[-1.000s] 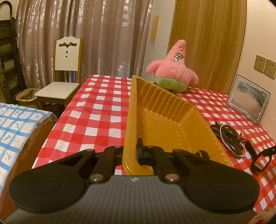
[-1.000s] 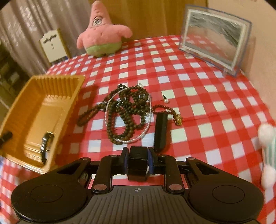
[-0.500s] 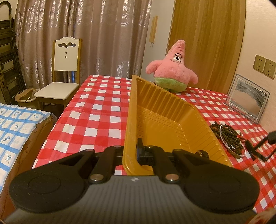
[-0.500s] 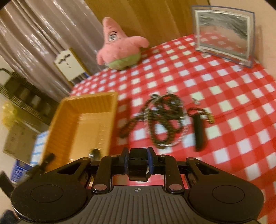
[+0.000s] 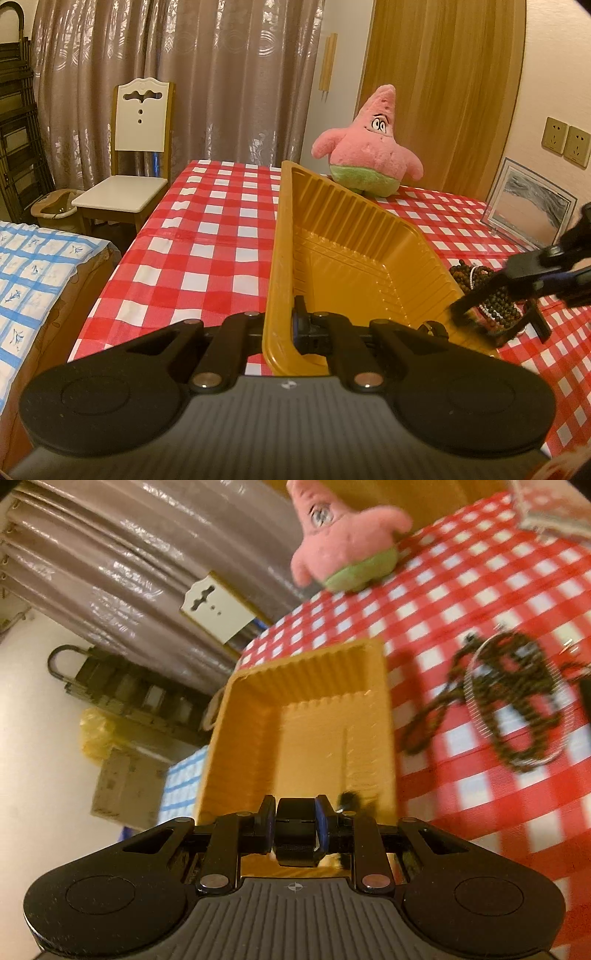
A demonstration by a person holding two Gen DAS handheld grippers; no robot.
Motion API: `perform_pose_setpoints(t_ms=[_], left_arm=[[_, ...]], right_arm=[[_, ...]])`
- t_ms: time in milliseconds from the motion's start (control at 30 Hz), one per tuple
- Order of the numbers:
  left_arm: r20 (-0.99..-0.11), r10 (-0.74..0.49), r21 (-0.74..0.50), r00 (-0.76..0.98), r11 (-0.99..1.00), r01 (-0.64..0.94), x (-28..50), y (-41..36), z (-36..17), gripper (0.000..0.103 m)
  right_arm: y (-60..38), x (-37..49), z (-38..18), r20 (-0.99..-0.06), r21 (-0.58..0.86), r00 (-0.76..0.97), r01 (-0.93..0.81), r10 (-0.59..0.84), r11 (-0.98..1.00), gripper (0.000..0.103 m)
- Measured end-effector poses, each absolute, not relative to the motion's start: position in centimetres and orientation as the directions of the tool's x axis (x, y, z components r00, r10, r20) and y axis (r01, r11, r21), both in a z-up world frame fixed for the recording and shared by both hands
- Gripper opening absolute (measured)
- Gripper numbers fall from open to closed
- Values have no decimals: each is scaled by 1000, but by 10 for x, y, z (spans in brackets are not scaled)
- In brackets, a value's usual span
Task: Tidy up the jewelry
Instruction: 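Carry the black item into the tray and open the right tool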
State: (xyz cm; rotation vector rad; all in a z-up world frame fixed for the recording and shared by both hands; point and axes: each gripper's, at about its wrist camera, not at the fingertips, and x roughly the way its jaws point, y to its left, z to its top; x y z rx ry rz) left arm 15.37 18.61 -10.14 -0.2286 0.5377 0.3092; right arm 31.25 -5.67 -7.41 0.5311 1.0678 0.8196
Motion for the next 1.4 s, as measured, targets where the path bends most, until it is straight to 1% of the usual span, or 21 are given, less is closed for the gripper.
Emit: perform_pose_setpoints(t_ms=[133,233,300,333,433,500,733,800,833,867,900,933,967,1067,1267,1333,1400], left_arm=[[-533,227,-133,815,929,-346,154,186,-102,5],[-533,226,-135,815,929,-346,154,186,-102,5],[-533,225,-137,816,928,-346,154,187,-102,5],[-533,224,-138,816,929,-344,154,187,-102,5],[-541,220,-147,812,926,-349,153,189,-104,5],[-541,219,-144,812,927,-346,153,189,-104,5],[-542,216,-153,812,925,-348,151,191,-105,5],[-542,216,-156,812,924,-350,151,192,-105,5],[-543,215,-158,812,923,-350,151,193,-105,5],[-543,215,-159,812,923,-351,151,193,-105,5],[-543,214,-160,812,923,-351,151,193,-105,5],[-542,214,-159,812,923,-350,151,193,-105,5],[-542,215,-158,813,924,-349,151,193,-105,5],[-544,214,-160,812,923,-351,151,194,-105,5],[-544,214,-158,811,923,-350,151,193,-105,5],[-543,215,-158,812,923,-350,151,193,-105,5],[-543,215,-157,812,924,-350,151,193,-105,5]], right_arm=[[-35,313,-94,-562,736,228,-302,795,607,23],[-25,317,-109,-550,766,227,-247,804,593,23],[-20,320,-119,-537,784,218,-226,815,578,20],[-18,320,-121,-533,789,215,-223,818,573,2],[-9,318,-123,-522,789,210,-248,827,562,1],[-3,316,-123,-543,765,199,-285,816,578,1],[-1,300,-107,-565,704,187,-400,804,587,3],[-8,296,-102,-574,675,204,-432,793,599,8],[-13,294,-98,-579,657,218,-446,785,608,18],[-20,292,-95,-581,642,234,-456,779,616,36],[-28,291,-92,-581,632,254,-458,773,625,45],[-38,289,-90,-579,627,277,-449,767,636,59],[-50,287,-88,-572,626,304,-438,762,645,64],[-82,287,-85,-570,624,363,-392,737,676,66],[-154,294,-92,-630,604,451,-227,632,764,69],[-173,297,-95,-669,560,468,-193,578,805,69],[-190,298,-97,-680,523,487,-203,549,828,69]])
